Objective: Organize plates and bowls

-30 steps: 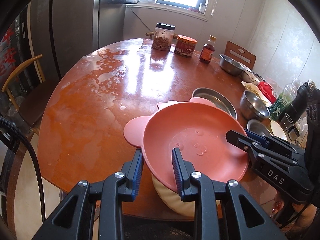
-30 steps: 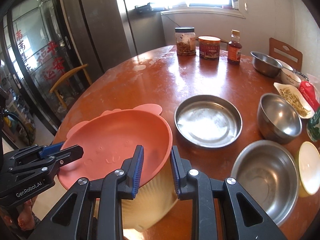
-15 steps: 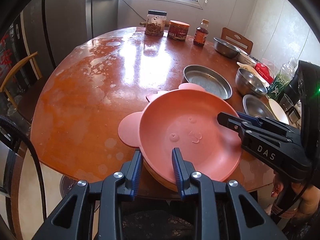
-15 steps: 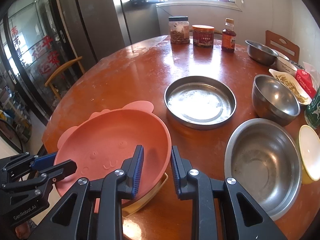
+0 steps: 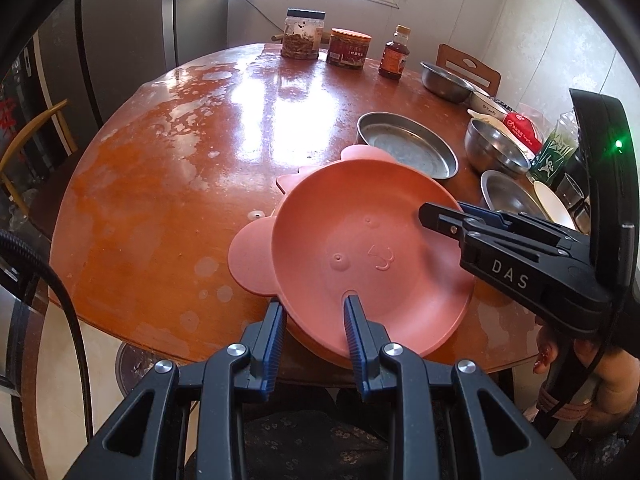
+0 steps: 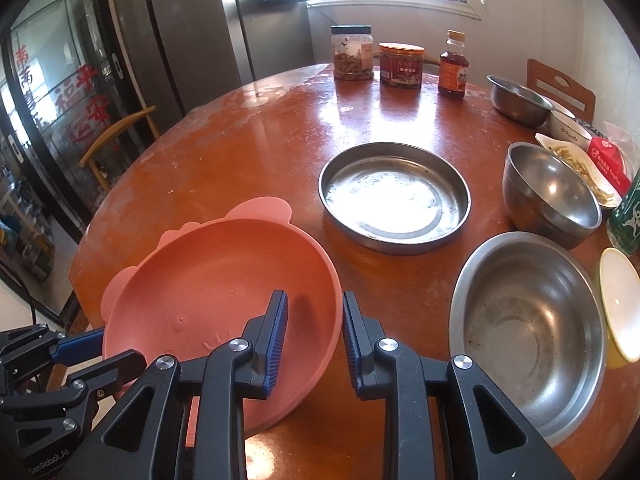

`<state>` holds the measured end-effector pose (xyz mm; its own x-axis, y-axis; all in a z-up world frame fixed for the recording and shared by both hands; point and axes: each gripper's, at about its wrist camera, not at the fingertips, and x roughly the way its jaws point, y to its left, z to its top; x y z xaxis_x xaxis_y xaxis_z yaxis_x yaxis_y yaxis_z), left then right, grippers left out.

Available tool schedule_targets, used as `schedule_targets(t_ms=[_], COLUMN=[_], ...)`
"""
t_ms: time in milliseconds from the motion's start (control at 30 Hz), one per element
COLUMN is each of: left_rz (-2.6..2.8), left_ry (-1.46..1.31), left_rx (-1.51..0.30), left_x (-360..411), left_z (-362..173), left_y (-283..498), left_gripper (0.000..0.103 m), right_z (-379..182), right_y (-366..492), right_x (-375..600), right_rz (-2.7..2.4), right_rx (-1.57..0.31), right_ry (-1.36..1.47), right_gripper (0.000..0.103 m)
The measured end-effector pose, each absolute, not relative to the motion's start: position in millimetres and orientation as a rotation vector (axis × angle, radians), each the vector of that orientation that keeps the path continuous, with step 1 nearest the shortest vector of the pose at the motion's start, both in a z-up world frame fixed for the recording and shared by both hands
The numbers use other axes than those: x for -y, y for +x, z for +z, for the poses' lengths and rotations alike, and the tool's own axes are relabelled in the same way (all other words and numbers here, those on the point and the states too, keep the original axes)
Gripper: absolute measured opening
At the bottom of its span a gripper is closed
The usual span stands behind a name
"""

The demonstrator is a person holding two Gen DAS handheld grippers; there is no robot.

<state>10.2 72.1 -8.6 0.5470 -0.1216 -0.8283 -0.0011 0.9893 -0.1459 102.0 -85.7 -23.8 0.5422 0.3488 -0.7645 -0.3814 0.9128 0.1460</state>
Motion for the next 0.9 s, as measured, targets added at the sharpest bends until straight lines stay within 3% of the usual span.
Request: schedule_targets(t_ms=[900], left_rz=[-0.024], left_ry=[-0.126], left_rx=[-1.059], left_x=[-79.7], left_z=[-28.5], left_y=[25.6], left_gripper=[0.031], right_z=[-32.7], right_y=[99.5], right_x=[82.1], right_rz=[0.405], right_rx=[-0.926], right_ry=[-0.07], right_gripper=[0.029])
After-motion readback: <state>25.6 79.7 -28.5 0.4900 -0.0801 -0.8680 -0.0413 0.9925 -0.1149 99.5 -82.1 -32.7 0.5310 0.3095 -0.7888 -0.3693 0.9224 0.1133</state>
